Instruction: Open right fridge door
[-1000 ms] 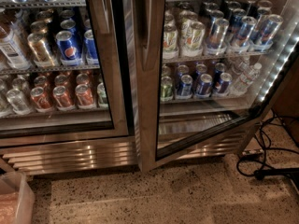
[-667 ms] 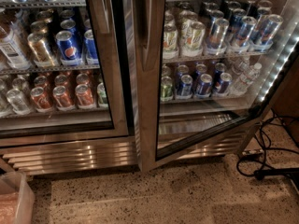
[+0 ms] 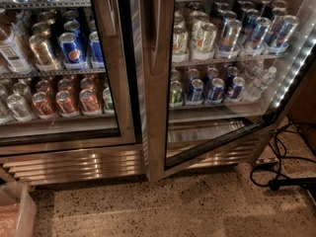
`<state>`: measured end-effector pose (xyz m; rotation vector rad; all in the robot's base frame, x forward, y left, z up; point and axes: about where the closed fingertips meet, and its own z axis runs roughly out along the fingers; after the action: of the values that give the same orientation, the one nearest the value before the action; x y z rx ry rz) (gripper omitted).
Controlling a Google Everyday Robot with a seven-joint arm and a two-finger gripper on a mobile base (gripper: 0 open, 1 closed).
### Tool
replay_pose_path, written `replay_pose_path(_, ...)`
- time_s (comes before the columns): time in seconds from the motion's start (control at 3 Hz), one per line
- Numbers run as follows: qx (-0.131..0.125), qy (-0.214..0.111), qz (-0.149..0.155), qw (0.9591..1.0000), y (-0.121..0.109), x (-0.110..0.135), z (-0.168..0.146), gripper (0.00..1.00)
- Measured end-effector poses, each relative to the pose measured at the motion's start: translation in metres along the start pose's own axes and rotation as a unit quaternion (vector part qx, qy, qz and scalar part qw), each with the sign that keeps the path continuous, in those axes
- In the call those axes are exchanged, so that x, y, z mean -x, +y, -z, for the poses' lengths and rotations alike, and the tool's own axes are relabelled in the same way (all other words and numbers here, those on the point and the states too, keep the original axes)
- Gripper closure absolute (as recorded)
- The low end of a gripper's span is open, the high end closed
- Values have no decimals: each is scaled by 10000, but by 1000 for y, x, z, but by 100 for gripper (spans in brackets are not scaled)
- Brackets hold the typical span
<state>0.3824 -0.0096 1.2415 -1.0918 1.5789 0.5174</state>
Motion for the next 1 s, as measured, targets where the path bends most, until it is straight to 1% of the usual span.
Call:
replay_pose_path(0.33, 283, -90, -356, 9989, 17, -14, -22, 2)
replay_pose_path(0.67, 368, -77, -459, 9982, 21, -20, -28, 0)
replay_pose_path(1.0, 369, -78, -459, 9982, 21, -20, -28, 0)
